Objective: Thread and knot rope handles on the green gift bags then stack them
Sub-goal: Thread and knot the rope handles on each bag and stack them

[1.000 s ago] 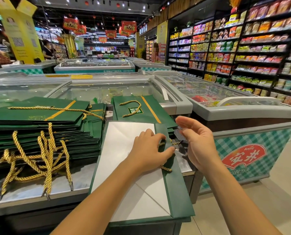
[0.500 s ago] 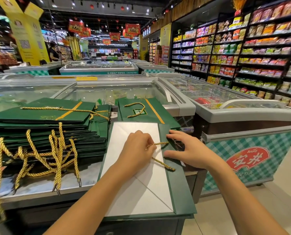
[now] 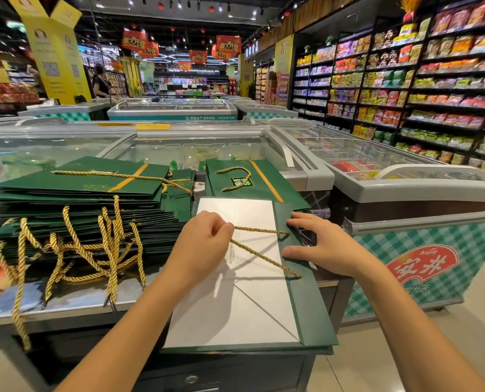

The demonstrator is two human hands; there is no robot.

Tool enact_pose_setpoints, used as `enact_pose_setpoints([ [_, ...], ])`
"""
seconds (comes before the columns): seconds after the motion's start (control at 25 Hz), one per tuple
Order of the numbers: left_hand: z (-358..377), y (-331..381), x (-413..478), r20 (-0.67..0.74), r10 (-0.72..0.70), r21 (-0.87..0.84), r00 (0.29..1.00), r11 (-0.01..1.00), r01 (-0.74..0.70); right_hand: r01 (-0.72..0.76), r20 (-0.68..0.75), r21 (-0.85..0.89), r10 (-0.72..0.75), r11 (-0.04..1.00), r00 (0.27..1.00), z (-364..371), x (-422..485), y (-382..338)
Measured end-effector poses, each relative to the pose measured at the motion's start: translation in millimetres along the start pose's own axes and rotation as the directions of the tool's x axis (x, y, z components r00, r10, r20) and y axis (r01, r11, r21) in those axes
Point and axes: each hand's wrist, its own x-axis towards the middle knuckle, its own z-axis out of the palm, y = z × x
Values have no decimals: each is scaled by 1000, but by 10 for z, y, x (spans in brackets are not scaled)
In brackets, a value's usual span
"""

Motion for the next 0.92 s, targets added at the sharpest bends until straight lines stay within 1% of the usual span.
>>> enact_pose_setpoints([
  [0.08, 11, -61, -46, 10, -8, 27, 1000, 1000, 7, -1, 1, 3, 1, 1000, 1000, -1, -8, -6],
  [0.16, 25, -140, -82, 12, -12, 84, 1000, 996, 11, 6, -26, 15, -6, 1000, 1000, 10, -34, -12],
  [0.24, 5, -221, -120, -14, 3, 171, 1000, 985, 0, 14, -120, 45, -8, 999, 993, 28, -84, -31],
  [0.32, -30, -302, -182, -73, 23, 304, 997, 953, 0, -3, -203, 37, 11, 999, 979, 49, -115, -55],
  [0.4, -51, -355, -274, -108, 5, 397, 994, 917, 38, -51, -220, -62, 36, 997, 975, 76, -104, -66],
  [0.48, -56, -374, -342, -125, -45, 404, 991, 910, 93, -86, -218, -179, 46, 980, 975, 106, -93, -89],
  [0.56, -86, -368, -363, -123, -89, 349, 988, 929, 127, -100, -226, -223, 48, 970, 973, 134, -122, -125],
  [0.64, -142, -388, -344, -132, -119, 222, 984, 964, 146, -108, -236, -161, 68, 981, 969, 144, -193, -137],
  [0.72, -205, -384, -338, -142, -155, 78, 978, 983, 168, -97, -241, 44, 105, 994, 965, 124, -269, -135],
  [0.8, -258, -339, -338, -145, -188, -107, 971, 979, 173, -62, -251, 282, 136, 958, 958, 71, -338, -142],
  [0.84, -287, -296, -334, -153, -197, -205, 968, 965, 164, -34, -274, 368, 143, 929, 951, 29, -365, -159],
  [0.92, -352, -181, -295, -182, -203, -349, 962, 928, 130, 33, -352, 457, 147, 889, 924, -85, -410, -226],
])
